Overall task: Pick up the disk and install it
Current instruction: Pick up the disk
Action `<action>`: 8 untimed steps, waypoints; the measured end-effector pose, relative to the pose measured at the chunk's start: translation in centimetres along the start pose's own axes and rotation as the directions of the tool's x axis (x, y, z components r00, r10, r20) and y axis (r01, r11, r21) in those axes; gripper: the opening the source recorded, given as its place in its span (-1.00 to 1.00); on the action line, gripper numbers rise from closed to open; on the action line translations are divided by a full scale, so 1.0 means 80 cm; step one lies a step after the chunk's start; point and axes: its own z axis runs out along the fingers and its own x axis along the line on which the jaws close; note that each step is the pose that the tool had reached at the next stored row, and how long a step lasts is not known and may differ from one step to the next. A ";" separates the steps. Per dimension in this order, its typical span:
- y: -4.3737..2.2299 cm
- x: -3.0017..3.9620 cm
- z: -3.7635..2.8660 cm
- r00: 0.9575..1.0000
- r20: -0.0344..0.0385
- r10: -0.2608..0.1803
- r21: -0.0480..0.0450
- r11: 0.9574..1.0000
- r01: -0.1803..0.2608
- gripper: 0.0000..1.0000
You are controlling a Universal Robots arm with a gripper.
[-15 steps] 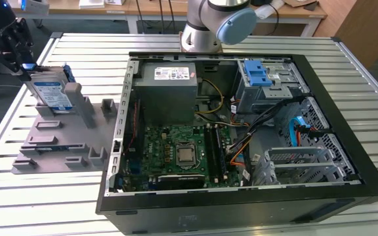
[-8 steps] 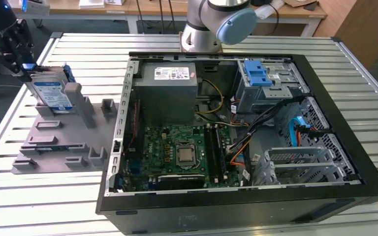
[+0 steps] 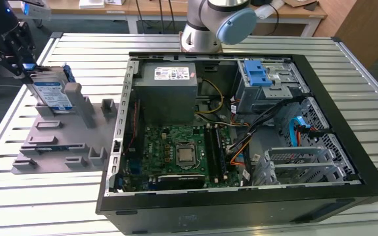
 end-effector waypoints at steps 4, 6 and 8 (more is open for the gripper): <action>0.0000 0.0001 0.0035 1.000 0.000 0.000 0.000 1.000 0.000 0.00; 0.0000 0.0001 0.0052 1.000 0.000 0.000 0.000 1.000 0.000 0.00; 0.0000 0.0001 0.0065 1.000 0.000 0.000 0.000 1.000 0.000 0.00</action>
